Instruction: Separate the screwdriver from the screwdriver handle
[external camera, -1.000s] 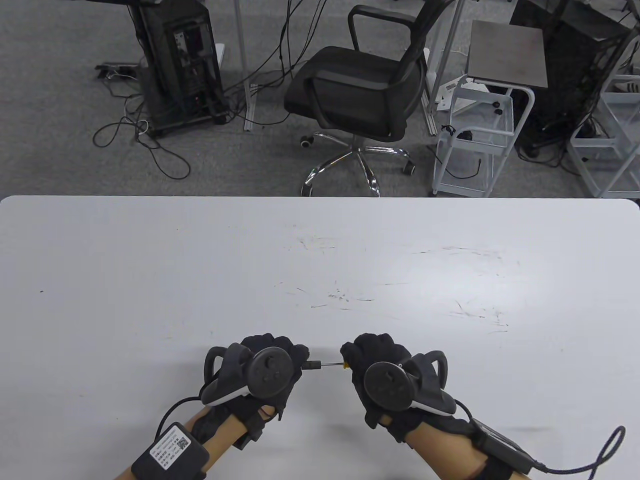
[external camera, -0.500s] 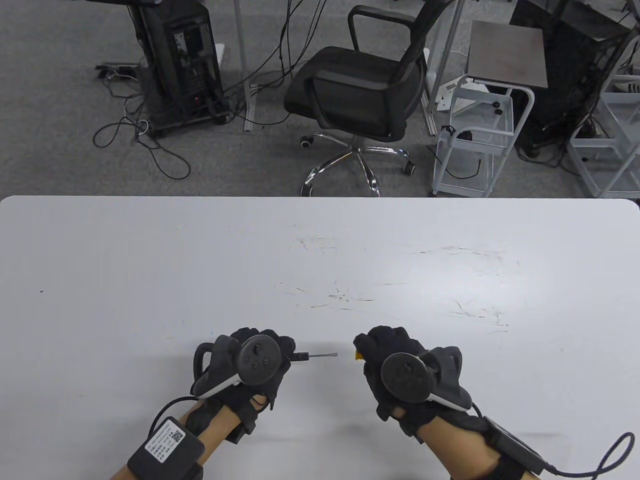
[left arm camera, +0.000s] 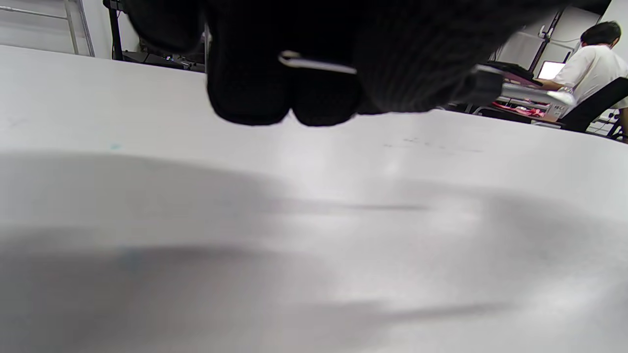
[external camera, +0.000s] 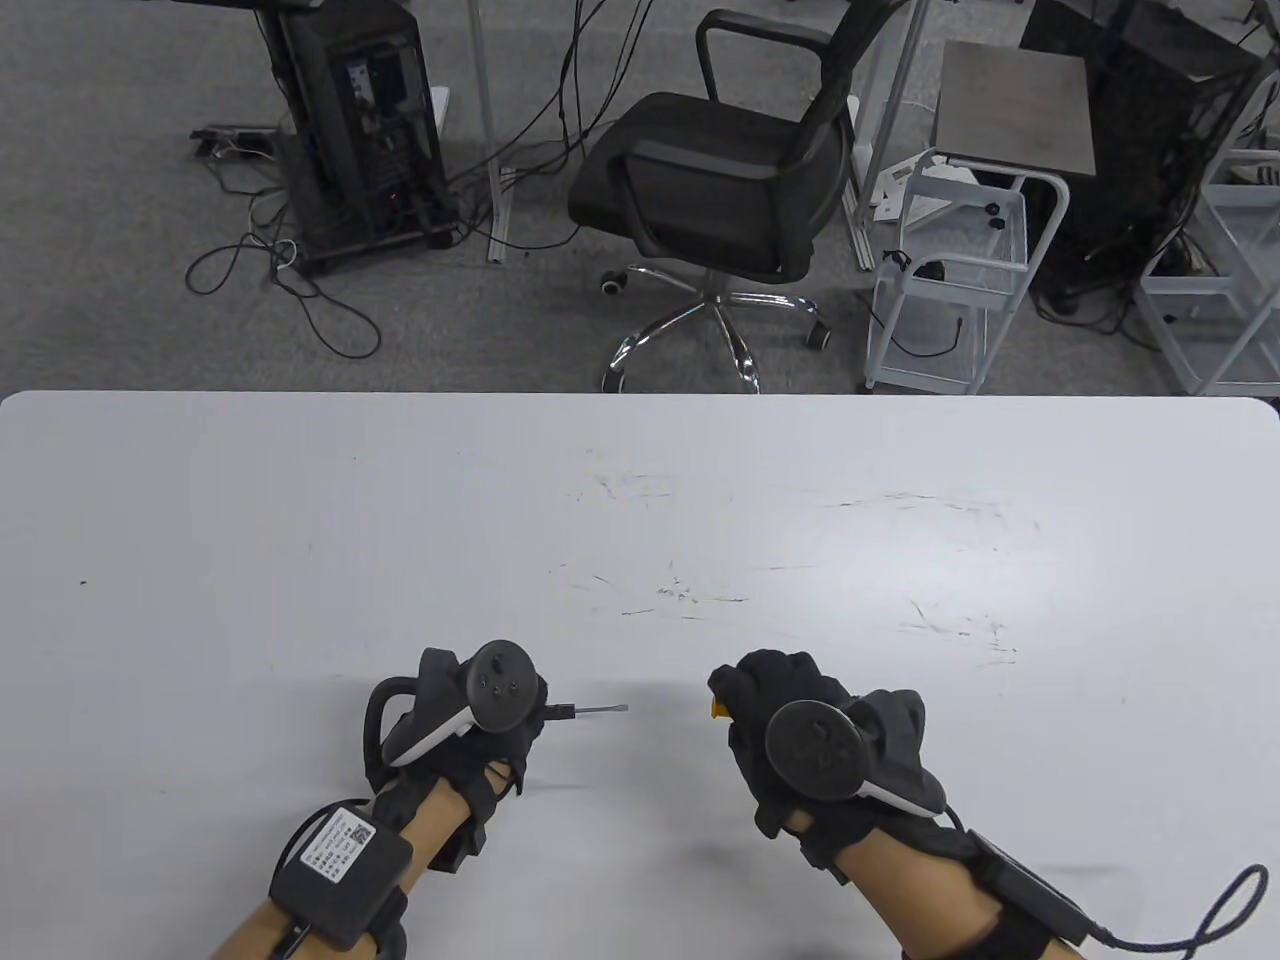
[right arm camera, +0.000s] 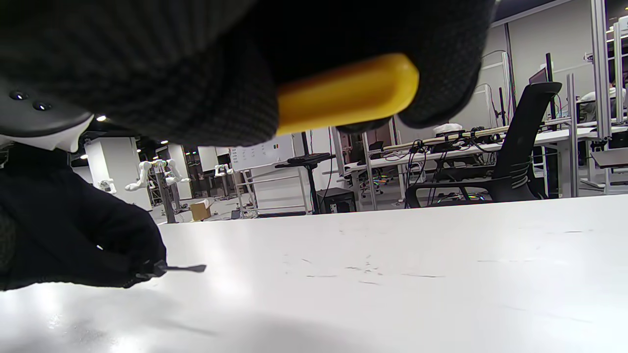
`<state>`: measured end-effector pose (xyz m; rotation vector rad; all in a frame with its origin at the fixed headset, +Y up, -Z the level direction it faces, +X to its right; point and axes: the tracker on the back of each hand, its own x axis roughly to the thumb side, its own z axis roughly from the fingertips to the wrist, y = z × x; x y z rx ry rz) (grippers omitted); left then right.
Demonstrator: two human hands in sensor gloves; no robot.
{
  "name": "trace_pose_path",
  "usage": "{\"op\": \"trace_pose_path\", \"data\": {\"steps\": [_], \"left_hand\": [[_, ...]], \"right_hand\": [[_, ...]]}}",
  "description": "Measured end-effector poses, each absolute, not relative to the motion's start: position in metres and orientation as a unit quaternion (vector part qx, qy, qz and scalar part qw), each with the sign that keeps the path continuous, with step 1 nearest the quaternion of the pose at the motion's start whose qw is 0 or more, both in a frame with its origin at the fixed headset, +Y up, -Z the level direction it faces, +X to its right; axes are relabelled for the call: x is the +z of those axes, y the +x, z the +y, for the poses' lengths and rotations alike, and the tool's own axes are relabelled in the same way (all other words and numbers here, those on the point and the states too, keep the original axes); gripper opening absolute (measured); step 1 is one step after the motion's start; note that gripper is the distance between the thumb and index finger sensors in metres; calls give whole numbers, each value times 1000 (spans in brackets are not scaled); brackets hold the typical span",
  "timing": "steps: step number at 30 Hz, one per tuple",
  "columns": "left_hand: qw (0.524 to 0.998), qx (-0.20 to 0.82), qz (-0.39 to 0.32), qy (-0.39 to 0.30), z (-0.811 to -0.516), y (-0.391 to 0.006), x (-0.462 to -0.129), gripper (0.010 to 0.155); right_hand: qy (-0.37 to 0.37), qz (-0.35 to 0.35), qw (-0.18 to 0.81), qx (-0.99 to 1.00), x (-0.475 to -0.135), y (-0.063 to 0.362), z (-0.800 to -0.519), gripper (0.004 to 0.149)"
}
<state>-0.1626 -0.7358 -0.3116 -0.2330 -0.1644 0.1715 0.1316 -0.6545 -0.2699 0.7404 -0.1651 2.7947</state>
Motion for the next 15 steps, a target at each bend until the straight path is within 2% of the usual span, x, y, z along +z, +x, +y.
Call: {"op": "trace_pose_path", "data": {"steps": [15], "left_hand": [[990, 14, -63, -129, -764, -158, -318, 43]], "right_hand": [[260, -45, 123, 957, -273, 129, -657, 50]]}}
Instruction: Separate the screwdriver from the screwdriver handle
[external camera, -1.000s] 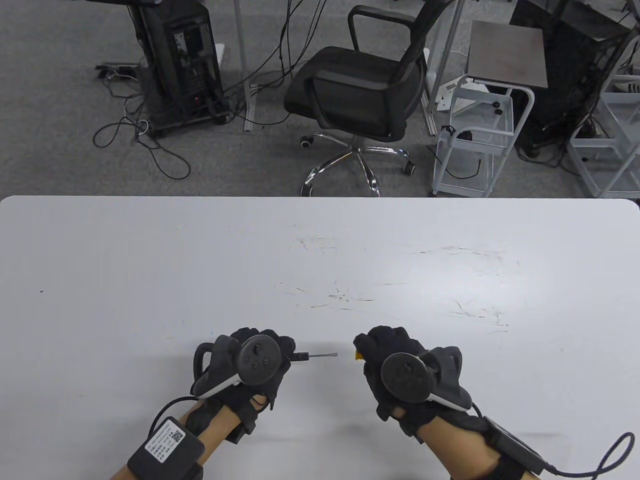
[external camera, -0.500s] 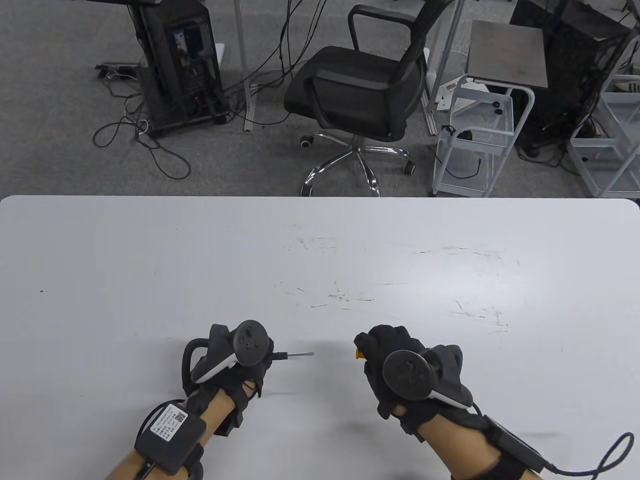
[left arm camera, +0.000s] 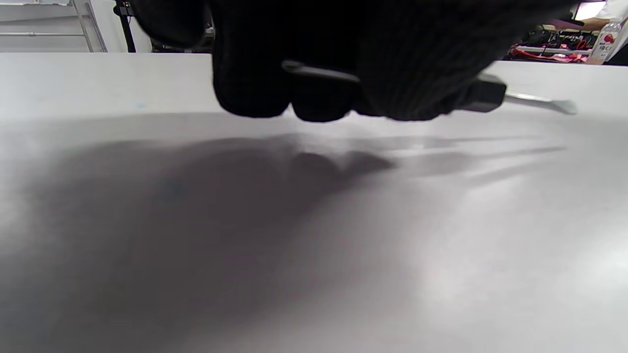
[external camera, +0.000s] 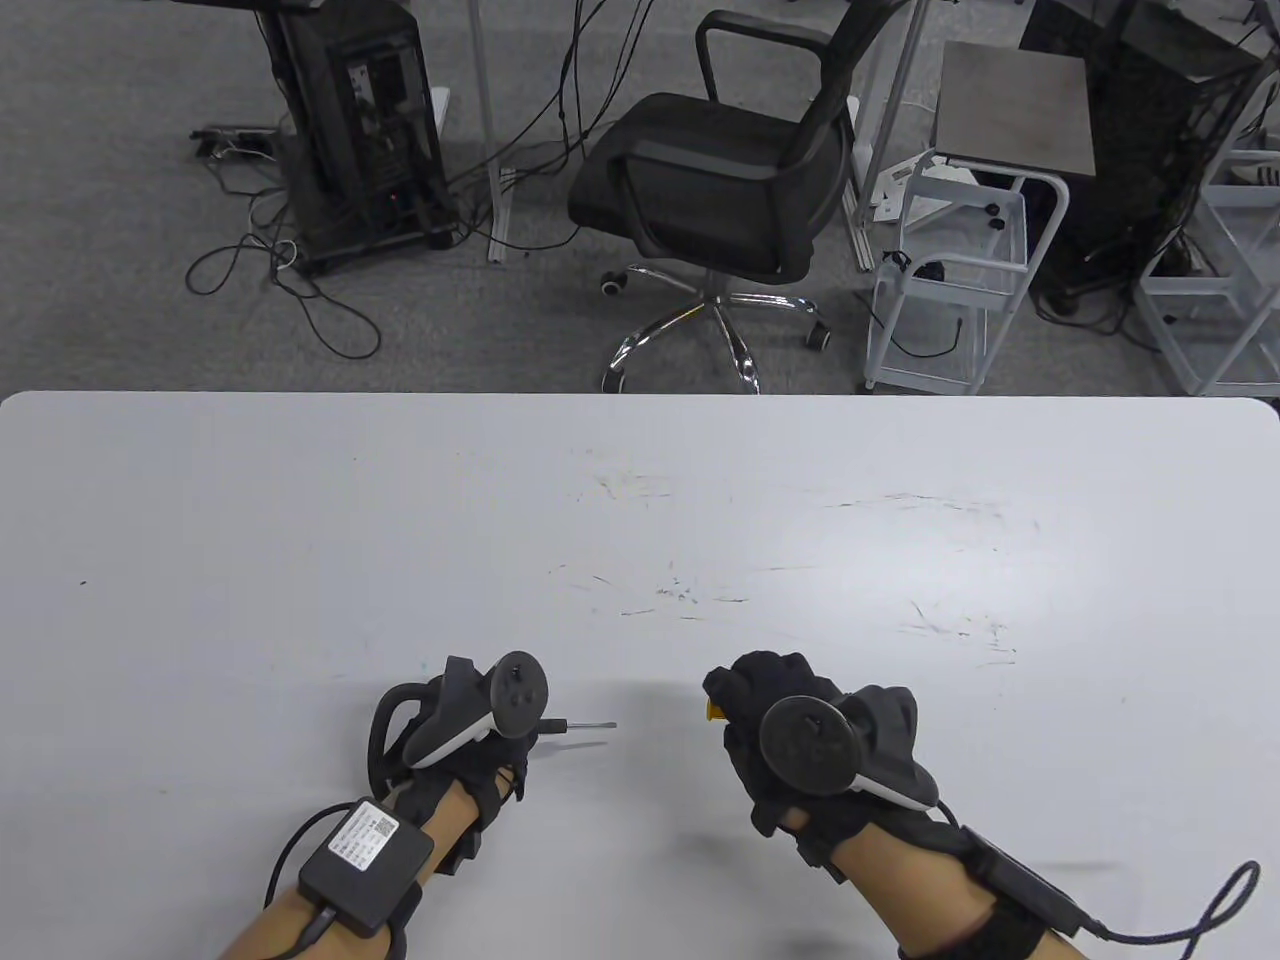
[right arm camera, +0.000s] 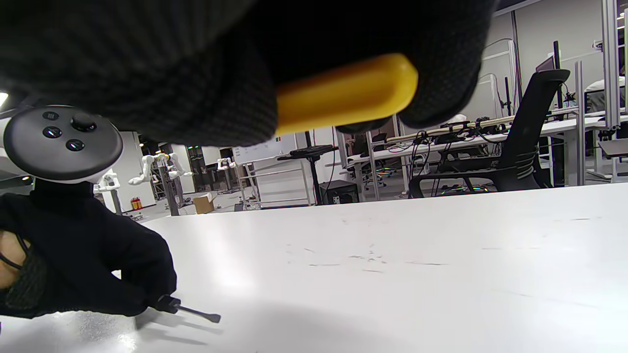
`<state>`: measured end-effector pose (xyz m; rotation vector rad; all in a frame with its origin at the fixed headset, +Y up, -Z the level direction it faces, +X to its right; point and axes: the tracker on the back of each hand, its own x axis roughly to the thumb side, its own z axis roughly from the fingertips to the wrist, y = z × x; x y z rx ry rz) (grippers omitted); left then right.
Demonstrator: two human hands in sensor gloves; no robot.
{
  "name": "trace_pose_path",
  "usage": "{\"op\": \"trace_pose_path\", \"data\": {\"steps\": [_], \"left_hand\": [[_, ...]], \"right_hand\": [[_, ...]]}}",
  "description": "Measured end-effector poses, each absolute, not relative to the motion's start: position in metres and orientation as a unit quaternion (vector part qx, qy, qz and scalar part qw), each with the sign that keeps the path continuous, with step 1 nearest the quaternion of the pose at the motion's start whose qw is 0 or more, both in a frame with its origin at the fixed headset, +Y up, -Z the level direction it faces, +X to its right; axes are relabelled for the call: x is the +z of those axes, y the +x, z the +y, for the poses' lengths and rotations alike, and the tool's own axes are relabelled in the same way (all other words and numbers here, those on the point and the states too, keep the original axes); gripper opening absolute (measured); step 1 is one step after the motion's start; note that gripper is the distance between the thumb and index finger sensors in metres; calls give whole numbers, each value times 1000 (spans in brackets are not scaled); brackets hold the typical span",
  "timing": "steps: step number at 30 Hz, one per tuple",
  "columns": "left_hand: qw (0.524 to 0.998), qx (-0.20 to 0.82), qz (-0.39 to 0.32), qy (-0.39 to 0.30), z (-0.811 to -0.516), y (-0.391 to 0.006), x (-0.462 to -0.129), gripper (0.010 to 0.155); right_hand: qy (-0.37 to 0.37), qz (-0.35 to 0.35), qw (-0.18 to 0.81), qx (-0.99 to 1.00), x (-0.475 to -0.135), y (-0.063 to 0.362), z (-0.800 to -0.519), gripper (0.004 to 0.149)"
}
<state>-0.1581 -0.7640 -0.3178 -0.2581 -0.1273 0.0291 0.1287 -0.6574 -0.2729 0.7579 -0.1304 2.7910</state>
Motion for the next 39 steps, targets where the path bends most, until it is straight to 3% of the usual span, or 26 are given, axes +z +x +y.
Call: {"op": "trace_pose_path", "data": {"steps": [27, 32, 34, 39], "left_hand": [[988, -26, -48, -144, -768, -158, -320, 52], [990, 7, -38, -133, -742, -167, -319, 58], [988, 5, -39, -149, -731, -171, -315, 67], [990, 90, -62, -84, -702, -176, -300, 85]], "right_hand": [[259, -46, 123, 957, -273, 127, -658, 50], [258, -44, 124, 957, -274, 128, -658, 50], [258, -41, 125, 957, -274, 127, -658, 50], [251, -39, 121, 960, -278, 126, -664, 50]]}}
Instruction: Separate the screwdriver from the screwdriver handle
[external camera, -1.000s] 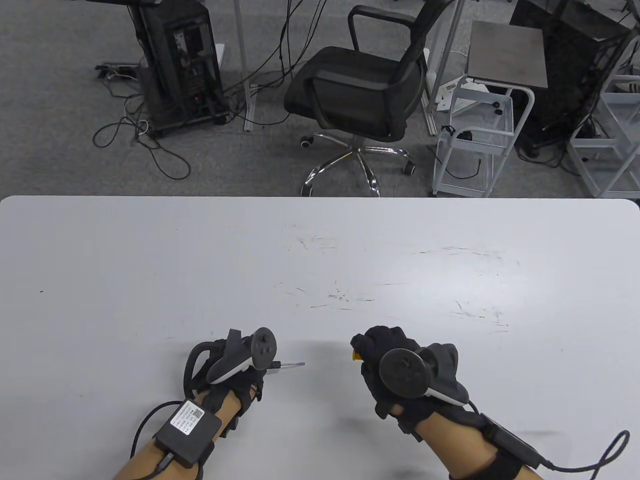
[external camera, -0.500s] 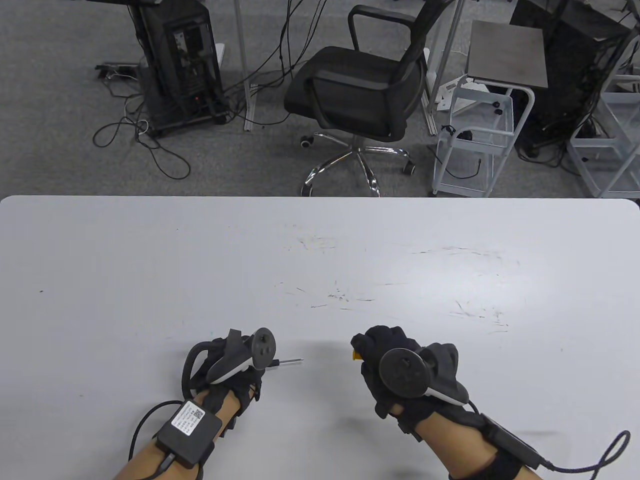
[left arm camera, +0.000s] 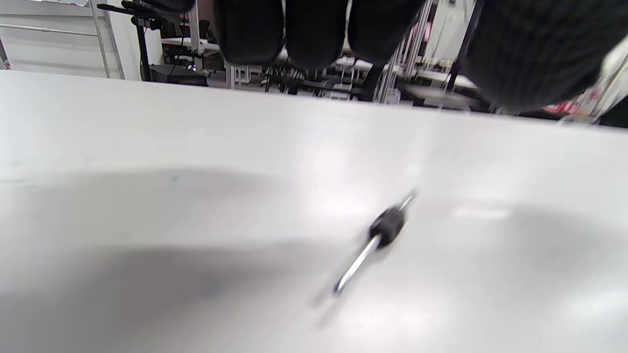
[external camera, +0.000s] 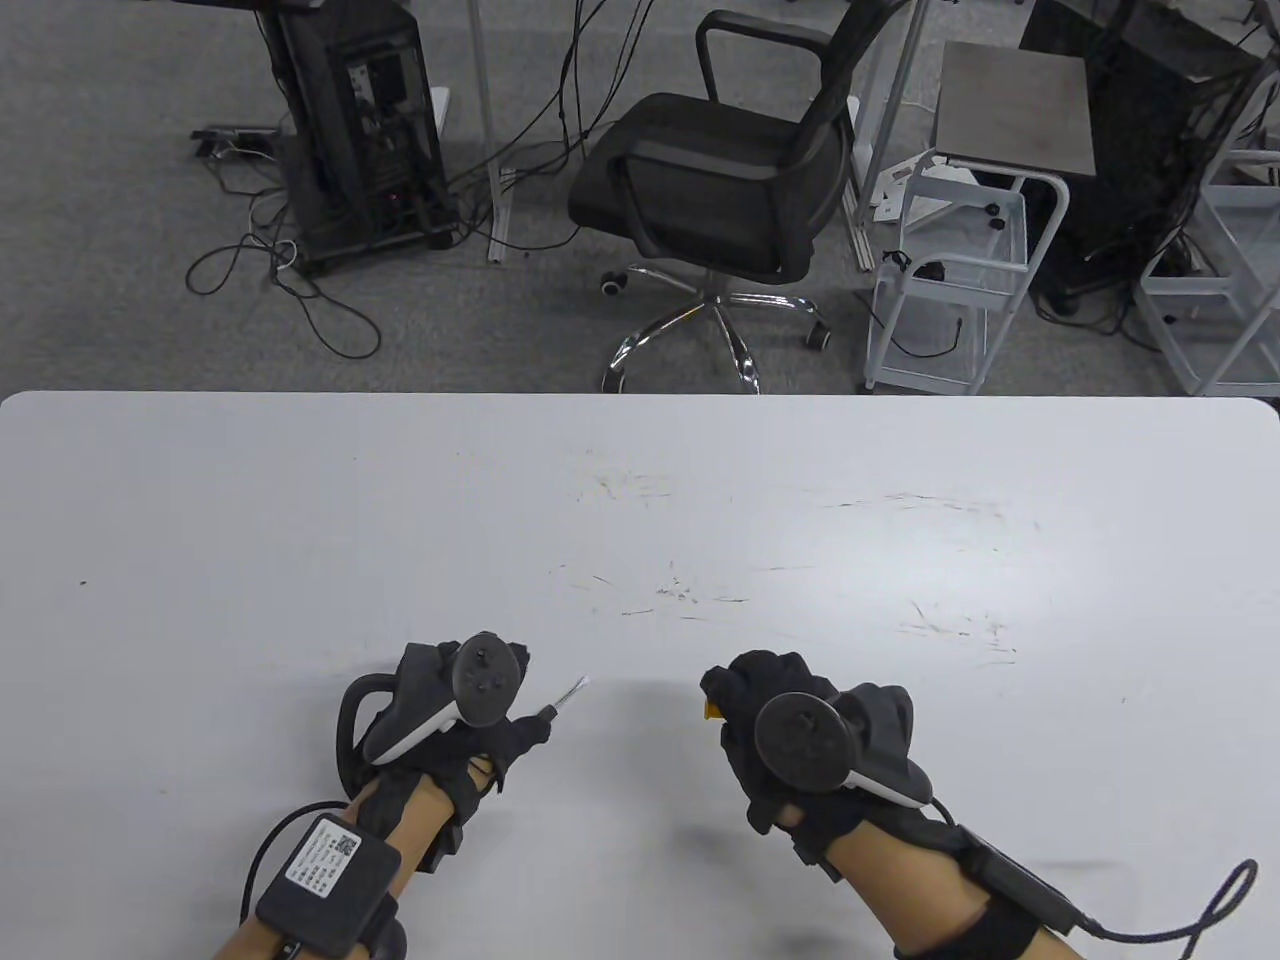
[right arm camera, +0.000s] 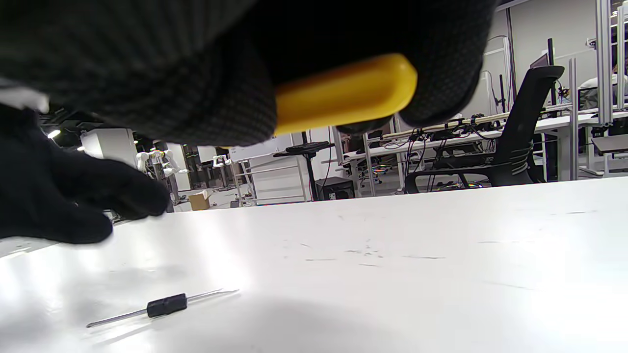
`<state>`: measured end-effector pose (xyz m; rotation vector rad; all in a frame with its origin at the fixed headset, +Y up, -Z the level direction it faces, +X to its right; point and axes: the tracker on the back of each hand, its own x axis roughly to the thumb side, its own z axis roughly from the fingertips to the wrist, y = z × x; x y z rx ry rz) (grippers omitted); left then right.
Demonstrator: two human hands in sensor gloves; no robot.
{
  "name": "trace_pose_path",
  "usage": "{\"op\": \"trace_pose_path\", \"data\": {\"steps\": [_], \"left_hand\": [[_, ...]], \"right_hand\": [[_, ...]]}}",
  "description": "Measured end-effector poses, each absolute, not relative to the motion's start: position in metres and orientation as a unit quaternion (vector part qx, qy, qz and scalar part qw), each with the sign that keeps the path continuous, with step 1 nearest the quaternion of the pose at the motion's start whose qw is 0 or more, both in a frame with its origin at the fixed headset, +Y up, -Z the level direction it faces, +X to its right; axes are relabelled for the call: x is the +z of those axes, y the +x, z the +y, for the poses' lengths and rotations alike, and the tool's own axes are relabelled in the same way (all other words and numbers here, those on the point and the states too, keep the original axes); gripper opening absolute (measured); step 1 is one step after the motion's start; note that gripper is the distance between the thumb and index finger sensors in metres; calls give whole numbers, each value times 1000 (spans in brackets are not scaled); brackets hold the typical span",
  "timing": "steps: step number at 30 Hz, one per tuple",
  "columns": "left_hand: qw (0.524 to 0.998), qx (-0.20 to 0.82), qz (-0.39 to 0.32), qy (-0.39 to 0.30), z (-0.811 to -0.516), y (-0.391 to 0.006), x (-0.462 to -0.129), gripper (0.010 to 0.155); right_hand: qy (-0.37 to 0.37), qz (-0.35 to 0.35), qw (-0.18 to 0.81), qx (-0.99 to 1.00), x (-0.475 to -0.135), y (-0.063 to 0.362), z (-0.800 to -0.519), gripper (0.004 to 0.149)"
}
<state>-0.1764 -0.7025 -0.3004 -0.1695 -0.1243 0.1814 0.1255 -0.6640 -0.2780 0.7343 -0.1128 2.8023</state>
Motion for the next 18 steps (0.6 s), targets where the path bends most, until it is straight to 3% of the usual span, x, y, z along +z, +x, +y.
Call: {"op": "trace_pose_path", "data": {"steps": [5, 18], "left_hand": [[988, 129, -80, -34, -688, -175, -293, 94], [985, 147, -88, -37, -679, -174, -288, 94]], "right_hand": [[244, -32, 117, 962, -285, 125, -675, 50], [212, 35, 78, 973, -307, 125, -723, 49]]}}
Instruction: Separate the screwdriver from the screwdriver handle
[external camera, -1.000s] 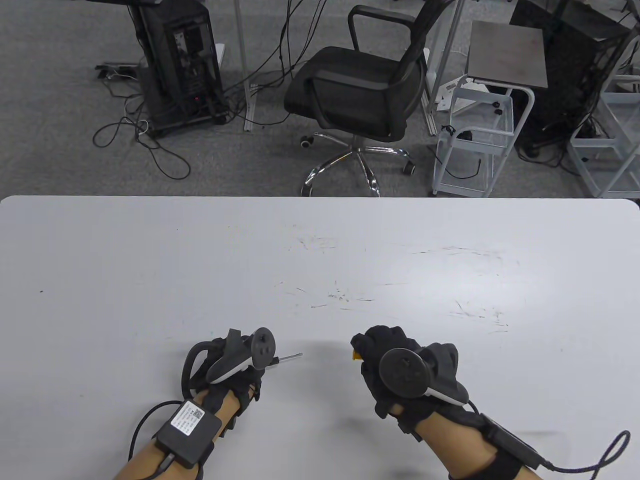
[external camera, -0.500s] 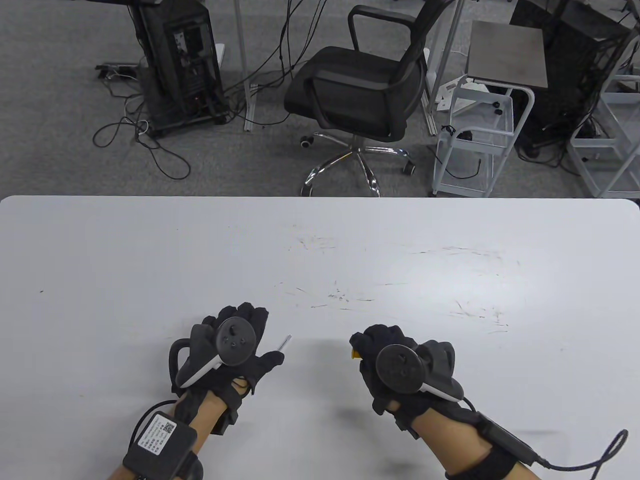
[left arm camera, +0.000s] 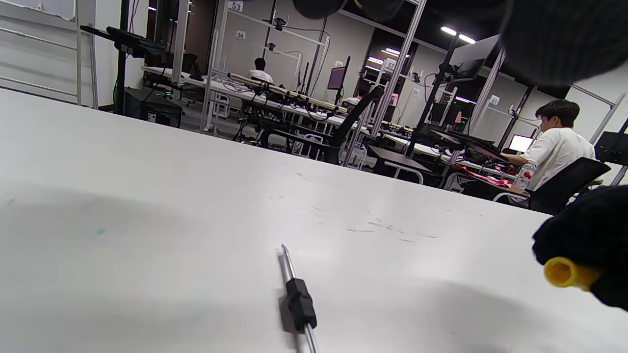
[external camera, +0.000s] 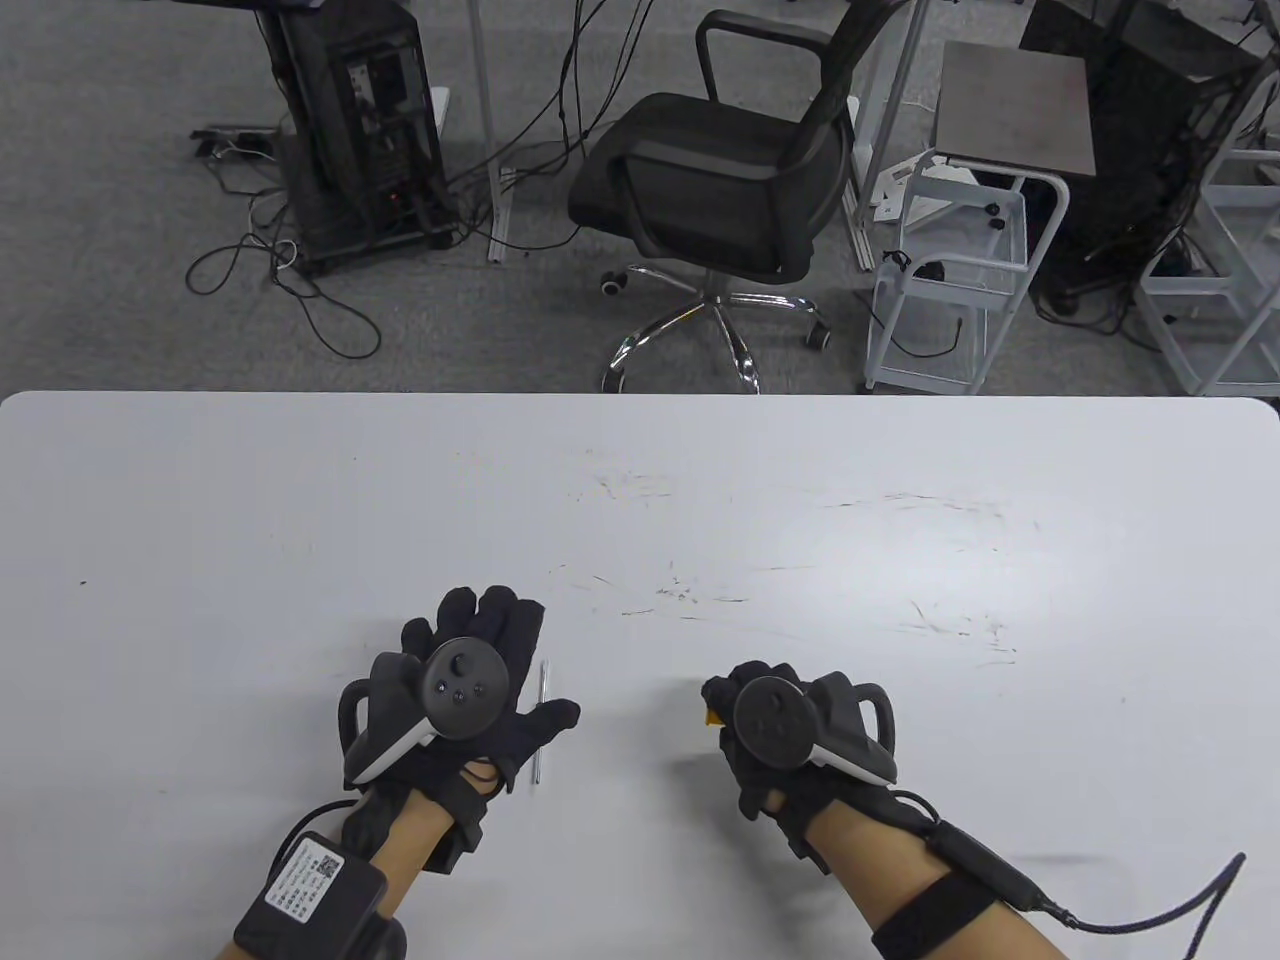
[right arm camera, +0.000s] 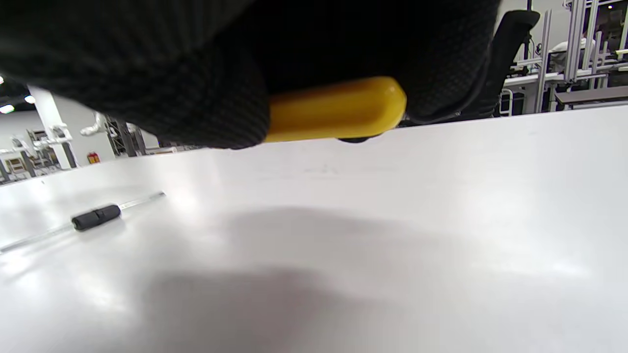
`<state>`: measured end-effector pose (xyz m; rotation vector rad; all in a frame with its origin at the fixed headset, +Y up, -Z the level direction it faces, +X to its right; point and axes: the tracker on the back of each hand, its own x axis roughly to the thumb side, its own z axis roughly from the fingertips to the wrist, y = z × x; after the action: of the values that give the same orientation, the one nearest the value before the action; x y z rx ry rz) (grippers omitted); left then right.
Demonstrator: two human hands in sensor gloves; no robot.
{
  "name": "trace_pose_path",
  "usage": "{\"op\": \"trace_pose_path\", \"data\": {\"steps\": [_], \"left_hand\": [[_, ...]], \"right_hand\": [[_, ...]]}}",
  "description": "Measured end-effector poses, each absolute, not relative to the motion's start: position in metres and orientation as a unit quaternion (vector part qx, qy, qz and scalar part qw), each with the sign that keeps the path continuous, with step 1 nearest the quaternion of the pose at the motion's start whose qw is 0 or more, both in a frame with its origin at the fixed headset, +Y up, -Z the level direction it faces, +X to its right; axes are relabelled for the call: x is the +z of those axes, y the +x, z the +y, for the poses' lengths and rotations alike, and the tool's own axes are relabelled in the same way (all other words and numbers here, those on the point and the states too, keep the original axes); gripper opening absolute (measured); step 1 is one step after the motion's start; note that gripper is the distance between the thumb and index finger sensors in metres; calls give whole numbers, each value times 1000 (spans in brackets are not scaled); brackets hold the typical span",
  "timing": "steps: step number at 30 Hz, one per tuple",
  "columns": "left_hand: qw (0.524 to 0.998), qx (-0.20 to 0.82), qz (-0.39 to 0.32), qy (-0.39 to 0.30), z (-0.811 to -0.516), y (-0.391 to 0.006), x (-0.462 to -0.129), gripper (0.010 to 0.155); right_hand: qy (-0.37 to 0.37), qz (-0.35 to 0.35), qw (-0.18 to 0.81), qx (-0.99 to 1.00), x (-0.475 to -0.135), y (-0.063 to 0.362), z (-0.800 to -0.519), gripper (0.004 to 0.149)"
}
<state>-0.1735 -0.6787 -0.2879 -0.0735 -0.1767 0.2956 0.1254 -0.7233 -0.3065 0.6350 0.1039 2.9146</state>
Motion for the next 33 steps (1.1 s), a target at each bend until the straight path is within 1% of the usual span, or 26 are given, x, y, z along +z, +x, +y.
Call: {"op": "trace_pose_path", "data": {"steps": [5, 17, 24, 33], "left_hand": [[985, 148, -87, -36, -678, -174, -288, 94], [985, 143, -87, -38, -678, -174, -288, 93], [985, 144, -87, -39, -678, -174, -288, 93], [985, 142, -86, -41, -678, -174, -288, 93]], "right_hand": [[204, 52, 51, 976, -309, 126, -735, 49], [195, 61, 20, 979, -310, 125, -743, 49], [189, 78, 1, 979, -312, 125, -751, 49], [190, 79, -17, 978, -312, 123, -756, 50]]}}
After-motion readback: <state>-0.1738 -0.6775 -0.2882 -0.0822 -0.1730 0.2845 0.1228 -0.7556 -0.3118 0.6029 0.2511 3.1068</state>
